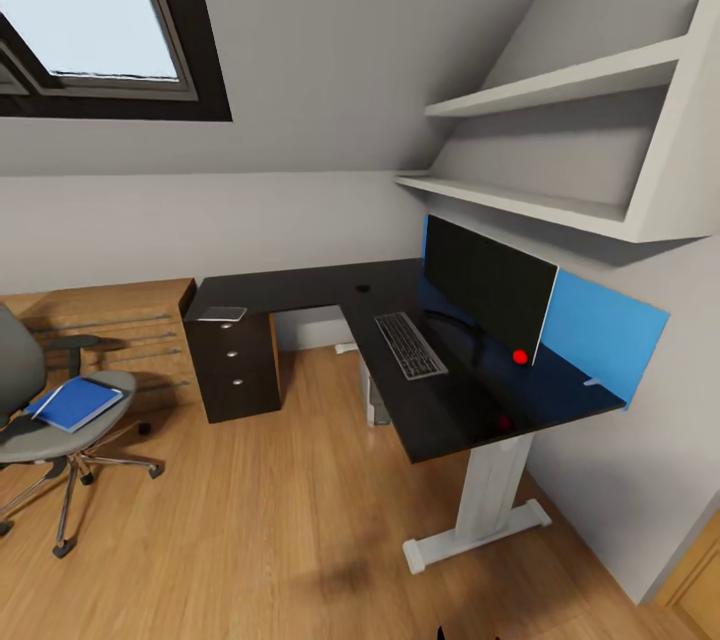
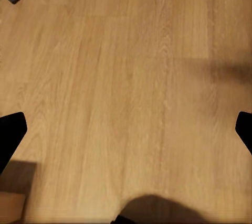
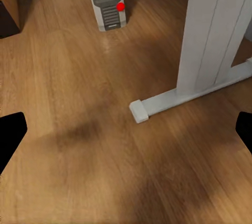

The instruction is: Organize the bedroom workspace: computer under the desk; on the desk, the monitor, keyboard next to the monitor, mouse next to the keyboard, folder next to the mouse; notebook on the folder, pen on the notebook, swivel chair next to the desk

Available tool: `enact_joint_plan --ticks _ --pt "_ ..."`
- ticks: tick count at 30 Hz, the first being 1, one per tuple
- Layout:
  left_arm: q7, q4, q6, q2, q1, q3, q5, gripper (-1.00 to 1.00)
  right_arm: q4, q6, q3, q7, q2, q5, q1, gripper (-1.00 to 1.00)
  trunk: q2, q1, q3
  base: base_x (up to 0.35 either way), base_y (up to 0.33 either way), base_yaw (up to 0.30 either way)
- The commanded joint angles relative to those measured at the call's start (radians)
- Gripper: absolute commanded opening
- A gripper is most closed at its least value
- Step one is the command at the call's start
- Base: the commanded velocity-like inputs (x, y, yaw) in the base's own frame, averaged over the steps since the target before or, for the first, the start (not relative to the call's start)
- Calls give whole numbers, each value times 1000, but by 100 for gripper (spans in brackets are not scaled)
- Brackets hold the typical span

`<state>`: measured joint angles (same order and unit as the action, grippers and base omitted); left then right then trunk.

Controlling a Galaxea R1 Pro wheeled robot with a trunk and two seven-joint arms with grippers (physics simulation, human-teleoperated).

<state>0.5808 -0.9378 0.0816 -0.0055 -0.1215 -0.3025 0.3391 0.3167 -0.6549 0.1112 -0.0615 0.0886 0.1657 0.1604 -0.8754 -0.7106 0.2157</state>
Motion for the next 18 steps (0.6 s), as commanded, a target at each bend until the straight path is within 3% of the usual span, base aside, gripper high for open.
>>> enact_joint_plan --ticks 1,4,5,10,11,12,18 --pt "4 1 7 1 0 -3 11 100 -1 -5 10 -6 -1 7 1 100 6 4 -2 0 0 0" --pt "4 2 7 1 0 -3 11 100 -1 -6 10 -6 -1 8 1 100 27 15 -12 0 0 0" --pt "4 12 5 -11 0 -3 11 100 -1 -7 10 -8 23 4 1 100 34 19 -15 0 0 0" --pt "4 14 7 -14 0 -9 8 100 -2 -8 9 -11 31 5 1 100 48 27 -21 0 0 46" --pt "4 14 7 -14 0 -12 7 100 -2 -8 9 -11 31 5 1 100 48 27 -20 0 0 150" --pt "4 40 12 -13 0 -53 3 100 -4 -7 9 -12 33 6 1 100 48 27 -20 102 203 263" --pt "4 44 13 -13 0 -58 3 100 -4 -7 10 -12 33 5 1 100 48 27 -20 65 224 273"
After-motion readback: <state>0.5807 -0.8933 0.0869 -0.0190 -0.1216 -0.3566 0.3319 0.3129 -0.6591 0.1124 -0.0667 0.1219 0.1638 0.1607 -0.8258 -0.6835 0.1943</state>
